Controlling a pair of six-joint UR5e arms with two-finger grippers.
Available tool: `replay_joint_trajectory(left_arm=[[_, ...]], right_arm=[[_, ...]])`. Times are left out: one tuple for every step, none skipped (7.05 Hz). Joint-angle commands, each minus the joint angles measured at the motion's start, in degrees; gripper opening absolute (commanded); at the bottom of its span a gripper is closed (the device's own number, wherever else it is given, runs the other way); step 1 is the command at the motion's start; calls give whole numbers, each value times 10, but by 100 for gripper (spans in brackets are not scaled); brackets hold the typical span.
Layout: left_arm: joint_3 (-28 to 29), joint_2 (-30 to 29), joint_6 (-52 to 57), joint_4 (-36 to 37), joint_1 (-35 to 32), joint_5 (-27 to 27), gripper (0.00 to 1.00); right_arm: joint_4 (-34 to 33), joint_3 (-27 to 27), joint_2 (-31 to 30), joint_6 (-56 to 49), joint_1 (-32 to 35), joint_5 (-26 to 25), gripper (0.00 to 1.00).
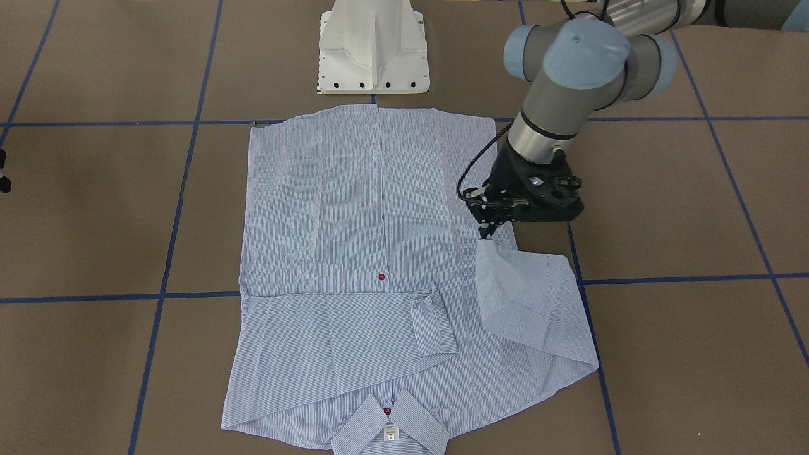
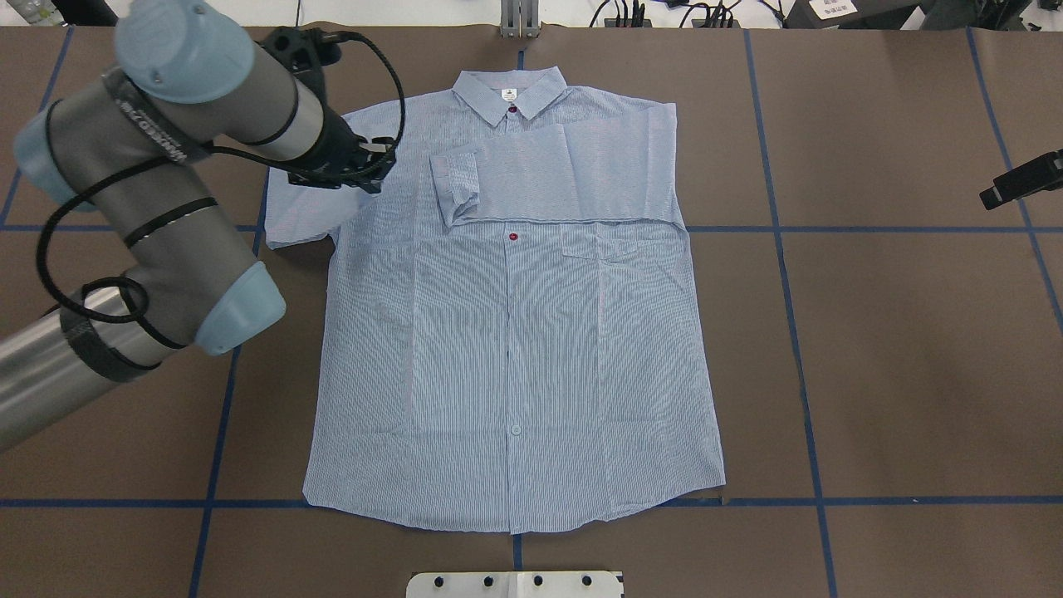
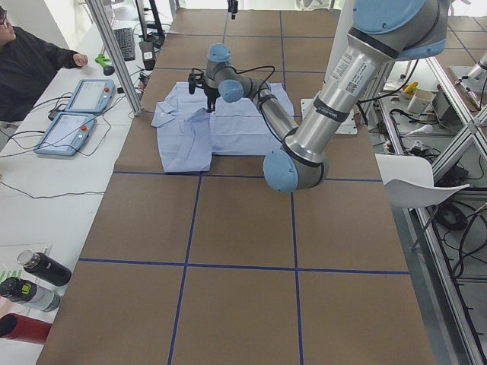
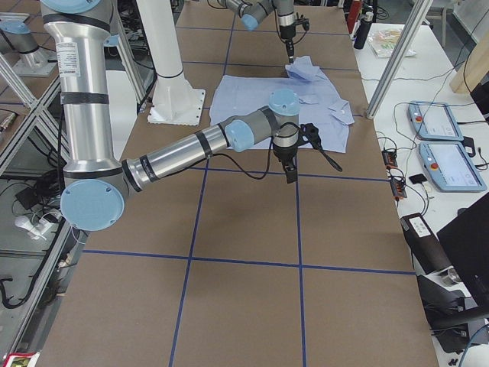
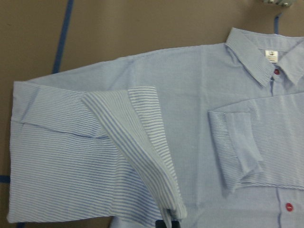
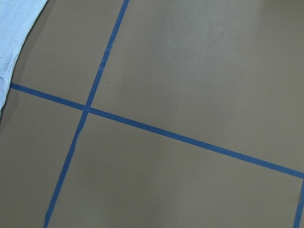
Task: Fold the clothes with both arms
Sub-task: 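Fold the held sleeve across the shirt front toward the collar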
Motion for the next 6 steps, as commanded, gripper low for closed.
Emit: replay_joint_trajectory(left_arm=[[114,-120,-61,4,38,25,0],[157,-166,-71,4,41,25,0],[192,-198,-97,1,55,29,0],[227,-230,-118,-3,66,39,0],[260,-253,-138,-4,80,40,0],[264,-253,-138,-7,89,44,0]], right_arm=[[0,0,0,1,0,1,100],[0,0,1,7,0,2,100],[0,-1,3,11,-1,2,100],[-1,-4,9,11,-1,2,100],[0,-5,9,12,-1,1,100],[-1,-6,9,12,-1,1,100]])
